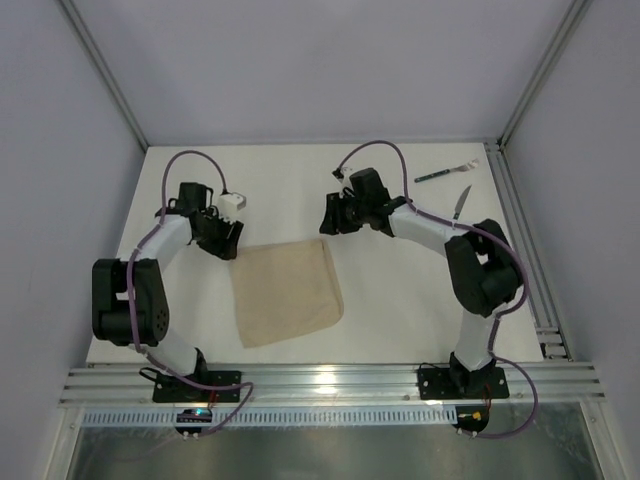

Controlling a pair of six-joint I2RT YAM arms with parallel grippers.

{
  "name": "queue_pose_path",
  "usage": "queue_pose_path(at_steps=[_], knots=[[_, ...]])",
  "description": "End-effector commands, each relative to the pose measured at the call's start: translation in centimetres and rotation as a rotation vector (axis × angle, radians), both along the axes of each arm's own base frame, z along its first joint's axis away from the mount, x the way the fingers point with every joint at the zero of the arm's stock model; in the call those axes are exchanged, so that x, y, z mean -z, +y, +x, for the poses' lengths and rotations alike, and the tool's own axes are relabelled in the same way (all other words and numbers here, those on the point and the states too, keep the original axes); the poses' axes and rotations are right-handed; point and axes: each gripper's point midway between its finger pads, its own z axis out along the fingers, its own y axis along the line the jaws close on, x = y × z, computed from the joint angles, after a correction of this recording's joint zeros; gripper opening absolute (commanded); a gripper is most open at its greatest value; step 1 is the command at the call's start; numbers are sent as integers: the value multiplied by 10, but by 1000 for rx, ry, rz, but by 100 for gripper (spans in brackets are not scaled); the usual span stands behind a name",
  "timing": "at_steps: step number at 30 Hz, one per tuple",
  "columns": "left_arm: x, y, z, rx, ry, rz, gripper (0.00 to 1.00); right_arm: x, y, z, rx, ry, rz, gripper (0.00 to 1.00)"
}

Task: Fold the napkin into a case and place the utensils inside
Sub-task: Smooth out the lower triangle-folded napkin at the center of the board.

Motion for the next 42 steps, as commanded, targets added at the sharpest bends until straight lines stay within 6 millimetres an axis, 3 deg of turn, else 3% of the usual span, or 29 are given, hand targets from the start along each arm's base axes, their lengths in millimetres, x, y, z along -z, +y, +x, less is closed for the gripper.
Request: queue_pose_path(at_steps=[1,3,8,14,17,20,23,26,28,29,30,33,37,39,40,42], knots=[[5,-8,13,-3,-23,-51,55,16,6,17,-57,-20,-70,45],[10,-9,14,-2,-17,-53,52,33,10,18,-66,21,-74,45],[27,-10,8,20,31,-54,42,41,19,18,-94,40,-39,44],[31,-18,5,50,46,-97,25,62,26,18,-96,91,-21,40],[30,-20,3,67,52,-112,16,71,27,14,-97,116,-14,33],[30,-22,3,83,56,-115,0,71,28,16,-90,113,-3,21],[24,-27,6,99,39,-137,0,67,32,17,-96,101,19,9],[12,-33,8,131,14,-158,3,63,32,18,-93,92,34,4],[1,-32,8,156,5,-153,26,61,32,17,-94,88,36,4],[-3,-31,8,158,0,-155,45,62,32,16,-95,91,35,4],[-7,-30,9,153,-8,-158,49,62,31,16,-92,90,34,4],[-20,-22,21,88,-49,-148,51,62,32,15,-97,87,35,4],[-12,-15,39,11,-33,-123,43,57,32,17,-99,74,37,5],[3,-13,40,-10,32,-114,40,56,29,17,-94,71,19,14],[8,-13,40,-15,52,-109,40,52,26,16,-89,69,8,25],[17,-12,39,-22,74,-100,40,47,21,20,-77,38,-22,31]])
